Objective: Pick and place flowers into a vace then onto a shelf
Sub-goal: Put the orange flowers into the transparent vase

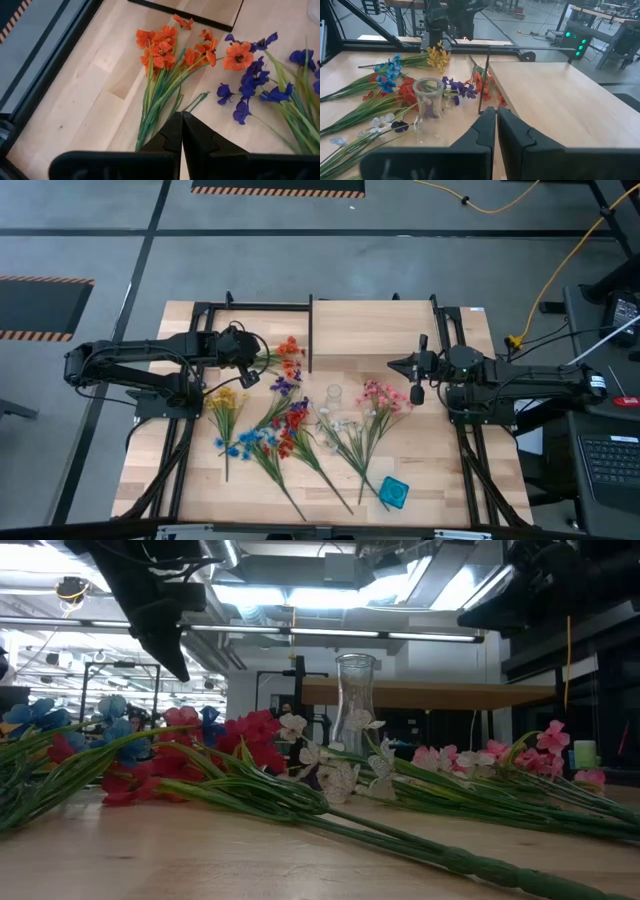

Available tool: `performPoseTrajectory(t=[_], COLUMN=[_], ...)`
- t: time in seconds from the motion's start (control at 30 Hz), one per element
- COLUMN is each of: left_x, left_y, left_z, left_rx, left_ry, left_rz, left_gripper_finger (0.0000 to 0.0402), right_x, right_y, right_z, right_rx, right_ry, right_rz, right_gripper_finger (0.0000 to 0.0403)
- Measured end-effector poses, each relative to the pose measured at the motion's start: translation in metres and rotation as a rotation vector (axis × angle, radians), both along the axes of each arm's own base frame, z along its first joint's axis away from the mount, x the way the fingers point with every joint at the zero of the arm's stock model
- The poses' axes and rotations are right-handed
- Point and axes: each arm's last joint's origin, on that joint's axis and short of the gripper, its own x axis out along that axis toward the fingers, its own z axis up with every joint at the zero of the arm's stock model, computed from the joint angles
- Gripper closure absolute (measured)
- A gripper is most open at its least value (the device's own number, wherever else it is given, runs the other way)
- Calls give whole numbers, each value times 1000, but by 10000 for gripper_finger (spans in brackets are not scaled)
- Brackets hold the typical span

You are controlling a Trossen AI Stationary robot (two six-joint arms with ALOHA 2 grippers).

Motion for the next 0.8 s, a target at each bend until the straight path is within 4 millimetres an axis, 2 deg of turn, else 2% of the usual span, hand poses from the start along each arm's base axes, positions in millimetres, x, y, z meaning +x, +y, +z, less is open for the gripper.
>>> performPoseTrajectory(t=[0.17,0.6,0.8], left_x=[-1,-2,-2], left_y=[0,1,1], left_z=[-1,-1,-1], left_rx=[7,63,46], left_ry=[28,60,42], left_rz=[-23,-43,-8], left_gripper_finger=[348,190,153], right_x=[0,0,0], right_y=[0,0,0], right_z=[0,1,1], right_rx=[-1,-23,-24], right_ry=[-2,-2,-10], right_rz=[0,3,3], right_gripper_finger=[379,379,379])
